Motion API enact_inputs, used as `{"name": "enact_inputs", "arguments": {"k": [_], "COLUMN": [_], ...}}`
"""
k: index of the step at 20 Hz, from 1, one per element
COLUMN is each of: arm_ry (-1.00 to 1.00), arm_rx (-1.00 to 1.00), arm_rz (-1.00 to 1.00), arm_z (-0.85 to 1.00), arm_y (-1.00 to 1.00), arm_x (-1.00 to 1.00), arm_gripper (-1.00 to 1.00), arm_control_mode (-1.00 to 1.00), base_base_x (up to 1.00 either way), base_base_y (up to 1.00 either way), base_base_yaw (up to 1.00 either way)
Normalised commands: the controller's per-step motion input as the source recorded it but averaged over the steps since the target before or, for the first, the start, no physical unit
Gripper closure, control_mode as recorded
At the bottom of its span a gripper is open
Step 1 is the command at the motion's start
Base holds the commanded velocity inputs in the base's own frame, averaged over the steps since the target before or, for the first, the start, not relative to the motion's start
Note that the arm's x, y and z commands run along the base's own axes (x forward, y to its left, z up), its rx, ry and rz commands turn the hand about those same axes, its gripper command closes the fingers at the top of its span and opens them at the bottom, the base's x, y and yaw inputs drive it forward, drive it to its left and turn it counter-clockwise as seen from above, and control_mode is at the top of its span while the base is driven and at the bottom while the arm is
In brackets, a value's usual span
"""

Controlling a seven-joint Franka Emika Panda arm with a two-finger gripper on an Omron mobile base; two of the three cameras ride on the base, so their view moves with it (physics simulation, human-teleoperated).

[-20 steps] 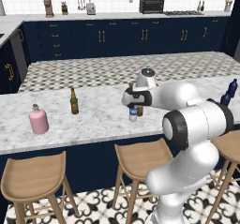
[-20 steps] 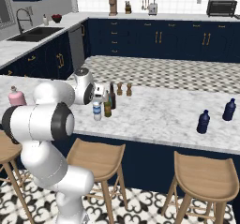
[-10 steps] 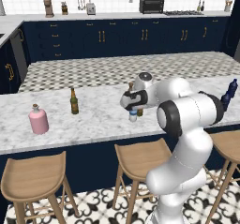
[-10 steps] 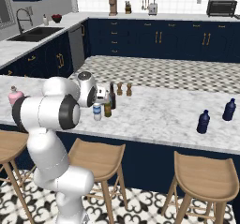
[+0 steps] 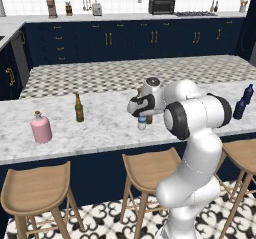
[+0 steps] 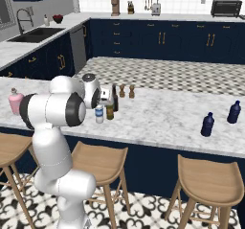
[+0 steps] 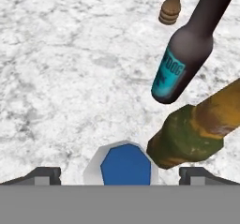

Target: Move the plastic bottles in the middle to the plastics group, and the glass bottles in the middle to the glass group.

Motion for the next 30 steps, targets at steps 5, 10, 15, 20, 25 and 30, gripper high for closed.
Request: {"name": "enact_inputs", "arguments": {"k": [5,10,15,20,25,30], "arm_ry": [0.00,0.00,-0.01,-0.07,-0.21,-0.17], "arm_rx": [0.00,0.00,0.00,0.00,0.08,0.07], "arm_rz": [0.00,0.00,0.00,-0.01,-0.12,-0.10], "arm_z": [-0.05,0.00,0.00,0.01,0.15,0.54], "arm_y": [0.00,0.00,-0.02,-0.24,-0.69,-0.99], "arm_x": [0.00,-0.04,-0.55,-0.99,-0.72,-0.07], "arm_gripper": [-1.00,1.00,1.00,1.00,1.00,1.00], "arm_control_mode": [-1.00,-1.00,-1.00,-1.00,-1.00,-1.00], "base_base_x": [0.00,0.00,0.00,0.00,0.00,0.00], "base_base_y": [0.00,0.00,0.00,0.00,0.00,0.00], "base_base_yaw": [0.00,0.00,0.00,0.00,0.00,0.00]}}
